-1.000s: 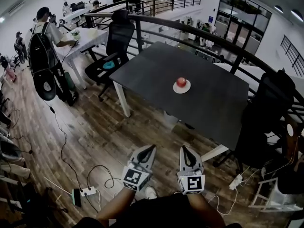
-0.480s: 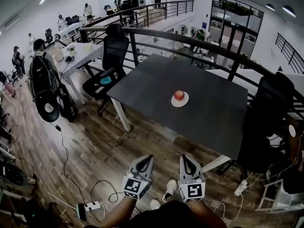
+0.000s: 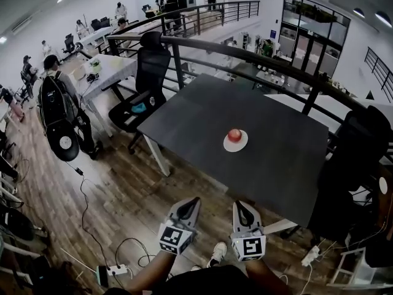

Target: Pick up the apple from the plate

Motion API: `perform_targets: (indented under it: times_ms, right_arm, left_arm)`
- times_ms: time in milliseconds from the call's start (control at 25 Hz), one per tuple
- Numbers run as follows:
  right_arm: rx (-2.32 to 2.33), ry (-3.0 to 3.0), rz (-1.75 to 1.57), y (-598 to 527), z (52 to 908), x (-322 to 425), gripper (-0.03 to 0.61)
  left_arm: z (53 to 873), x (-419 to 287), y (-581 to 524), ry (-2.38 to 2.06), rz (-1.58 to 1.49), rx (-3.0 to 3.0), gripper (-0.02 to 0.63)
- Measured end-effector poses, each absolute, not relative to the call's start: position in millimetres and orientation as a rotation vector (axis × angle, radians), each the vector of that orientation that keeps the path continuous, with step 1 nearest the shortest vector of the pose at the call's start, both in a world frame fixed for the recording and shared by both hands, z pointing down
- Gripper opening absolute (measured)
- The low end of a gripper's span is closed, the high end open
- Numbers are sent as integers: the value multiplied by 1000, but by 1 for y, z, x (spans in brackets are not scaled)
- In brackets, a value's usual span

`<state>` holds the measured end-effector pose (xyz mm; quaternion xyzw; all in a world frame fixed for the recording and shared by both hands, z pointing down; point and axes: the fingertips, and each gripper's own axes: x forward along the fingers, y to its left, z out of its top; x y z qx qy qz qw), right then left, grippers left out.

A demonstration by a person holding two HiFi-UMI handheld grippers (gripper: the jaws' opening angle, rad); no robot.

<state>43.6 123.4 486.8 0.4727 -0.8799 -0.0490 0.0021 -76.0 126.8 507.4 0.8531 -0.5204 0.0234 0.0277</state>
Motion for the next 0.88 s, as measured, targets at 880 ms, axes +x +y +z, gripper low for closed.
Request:
perform_targets:
  times_ms: [880]
  right_arm:
    - [1395, -2847, -165, 1, 478, 40, 25]
  left_arm:
    - [497, -55, -3, -1635, 56, 2624, 23]
